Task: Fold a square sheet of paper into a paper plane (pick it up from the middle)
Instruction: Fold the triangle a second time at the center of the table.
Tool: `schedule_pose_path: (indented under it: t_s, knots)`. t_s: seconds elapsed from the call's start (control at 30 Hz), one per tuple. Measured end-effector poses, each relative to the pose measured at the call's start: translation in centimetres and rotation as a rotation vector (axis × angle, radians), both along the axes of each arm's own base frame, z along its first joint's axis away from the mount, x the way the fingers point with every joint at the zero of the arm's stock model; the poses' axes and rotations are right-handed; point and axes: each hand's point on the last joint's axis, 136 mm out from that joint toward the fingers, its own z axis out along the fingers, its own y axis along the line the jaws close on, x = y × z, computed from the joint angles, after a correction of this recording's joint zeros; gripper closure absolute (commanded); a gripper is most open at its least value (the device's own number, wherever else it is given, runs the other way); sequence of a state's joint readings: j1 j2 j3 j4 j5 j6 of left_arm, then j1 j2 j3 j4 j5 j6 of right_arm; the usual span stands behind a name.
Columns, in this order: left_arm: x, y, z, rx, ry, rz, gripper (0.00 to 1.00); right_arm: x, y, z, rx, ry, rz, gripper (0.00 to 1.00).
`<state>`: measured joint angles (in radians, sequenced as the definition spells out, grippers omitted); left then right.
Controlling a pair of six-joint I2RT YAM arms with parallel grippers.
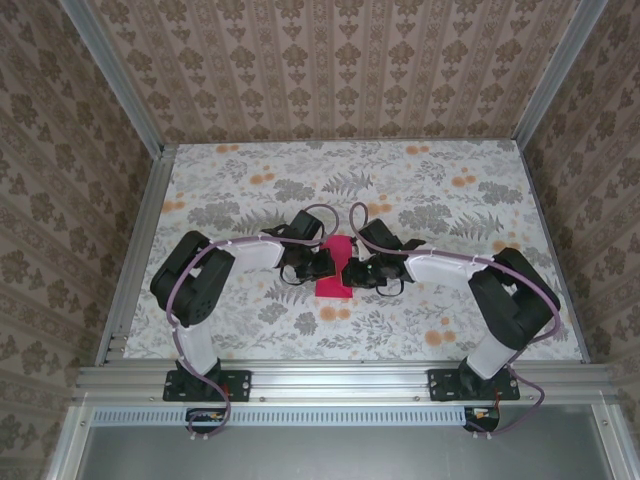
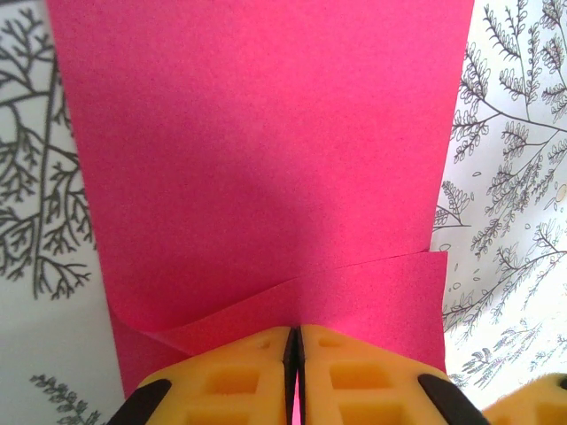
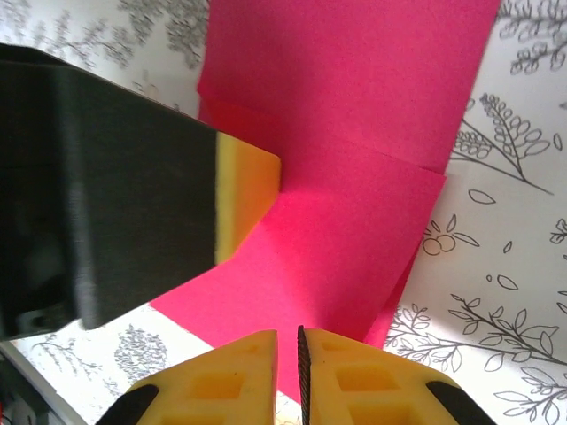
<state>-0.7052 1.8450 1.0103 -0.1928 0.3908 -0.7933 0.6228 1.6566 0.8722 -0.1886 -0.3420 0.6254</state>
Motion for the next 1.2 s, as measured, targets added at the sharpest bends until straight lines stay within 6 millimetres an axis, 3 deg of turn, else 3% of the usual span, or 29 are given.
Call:
schedule_pose_path:
  t_s: [0.2,0.7,1.2]
  knots:
    - [0.0,0.0,0.0,0.000,0.000,0.000,0.87,-0.5,0.0,-0.9,-0.015,0.020,0.025,0.84]
    - [0.1,0.0,0.0,0.014,0.008,0.003,0.87,-2.2,0.9,-0.8,-0.010,0.025,0.124,0.81]
    - [0.1,0.1,0.0,0.023,0.016,0.010,0.87,-2.6,-0.8,-1.8,-0.113,0.040,0.117,0.82]
